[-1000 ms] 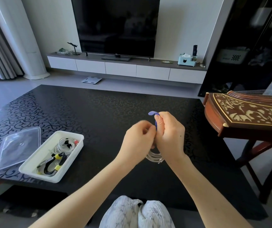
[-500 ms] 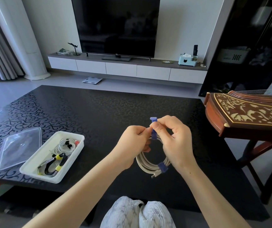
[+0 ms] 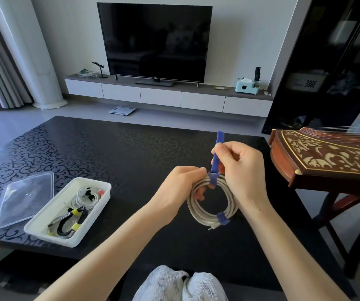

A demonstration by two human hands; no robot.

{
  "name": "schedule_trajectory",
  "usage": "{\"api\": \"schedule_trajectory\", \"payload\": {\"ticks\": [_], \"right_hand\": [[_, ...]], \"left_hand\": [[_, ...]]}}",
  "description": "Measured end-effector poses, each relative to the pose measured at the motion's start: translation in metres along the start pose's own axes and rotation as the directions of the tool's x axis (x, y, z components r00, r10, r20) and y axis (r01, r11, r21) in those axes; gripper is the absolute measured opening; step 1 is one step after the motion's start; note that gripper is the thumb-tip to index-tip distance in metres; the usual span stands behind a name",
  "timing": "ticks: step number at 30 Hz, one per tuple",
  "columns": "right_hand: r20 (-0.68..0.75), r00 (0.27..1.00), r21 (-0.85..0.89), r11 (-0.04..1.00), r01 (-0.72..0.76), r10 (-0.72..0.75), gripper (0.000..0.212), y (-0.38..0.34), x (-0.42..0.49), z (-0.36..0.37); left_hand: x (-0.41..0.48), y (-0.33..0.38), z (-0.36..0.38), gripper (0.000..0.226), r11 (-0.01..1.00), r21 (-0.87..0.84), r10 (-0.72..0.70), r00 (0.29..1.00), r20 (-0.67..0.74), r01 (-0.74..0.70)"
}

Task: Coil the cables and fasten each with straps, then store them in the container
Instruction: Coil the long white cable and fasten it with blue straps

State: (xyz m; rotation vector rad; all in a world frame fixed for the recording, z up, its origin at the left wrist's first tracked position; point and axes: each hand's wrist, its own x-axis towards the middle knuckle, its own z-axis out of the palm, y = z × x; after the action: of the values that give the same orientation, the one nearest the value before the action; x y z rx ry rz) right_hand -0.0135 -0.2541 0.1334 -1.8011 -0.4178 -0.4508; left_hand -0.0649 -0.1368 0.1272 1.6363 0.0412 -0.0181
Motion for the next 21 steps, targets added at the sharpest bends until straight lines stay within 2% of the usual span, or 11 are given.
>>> {"api": "schedule_trajectory", "payload": {"ticks": [3, 5, 7, 11, 15, 17, 21], "right_hand": [[-0.137, 0.965, -0.149, 0.968, 0.204, -0.224, 0.021, -0.001, -0.006, 0.007], [-0.185, 0.910, -0.225, 0.917, 0.329, -0.371, 0.026, 0.003, -0.007, 0.010], [-0.183, 0.876, -0.243, 0.884, 0.399, -0.446, 0.033, 0.009, -0.007, 0.011], [-0.180, 0.817, -0.304, 0.821, 0.484, -0.548, 0.031, 0.017, -0.006, 0.010], [-0.159, 0.792, -0.333, 0.787, 0.518, -0.589, 0.032, 0.023, -0.003, 0.009], [-0.142, 0.782, -0.311, 0.777, 0.547, -0.607, 0.031, 0.024, -0.004, 0.008], [-0.153, 0.708, -0.282, 0.717, 0.638, -0.690, 0.019, 0.019, -0.009, 0.007]], "left_hand": [[0.003, 0.010, 0.002, 0.024, 0.962, -0.215, -0.167, 0.986, 0.016, 0.167], [0.004, 0.015, 0.001, 0.017, 0.921, -0.291, -0.250, 0.965, 0.074, 0.261], [0.002, 0.019, 0.001, 0.017, 0.899, -0.310, -0.289, 0.950, 0.114, 0.311], [0.005, 0.023, -0.001, 0.019, 0.954, -0.128, -0.280, 0.959, -0.043, 0.273], [0.007, 0.026, 0.000, 0.019, 0.983, -0.020, -0.182, 0.977, -0.115, 0.180], [0.008, 0.027, 0.003, 0.019, 0.986, -0.036, -0.164, 0.974, -0.157, 0.161], [0.014, 0.027, 0.010, 0.024, 0.963, -0.183, -0.240, 0.938, -0.250, 0.197]]}}
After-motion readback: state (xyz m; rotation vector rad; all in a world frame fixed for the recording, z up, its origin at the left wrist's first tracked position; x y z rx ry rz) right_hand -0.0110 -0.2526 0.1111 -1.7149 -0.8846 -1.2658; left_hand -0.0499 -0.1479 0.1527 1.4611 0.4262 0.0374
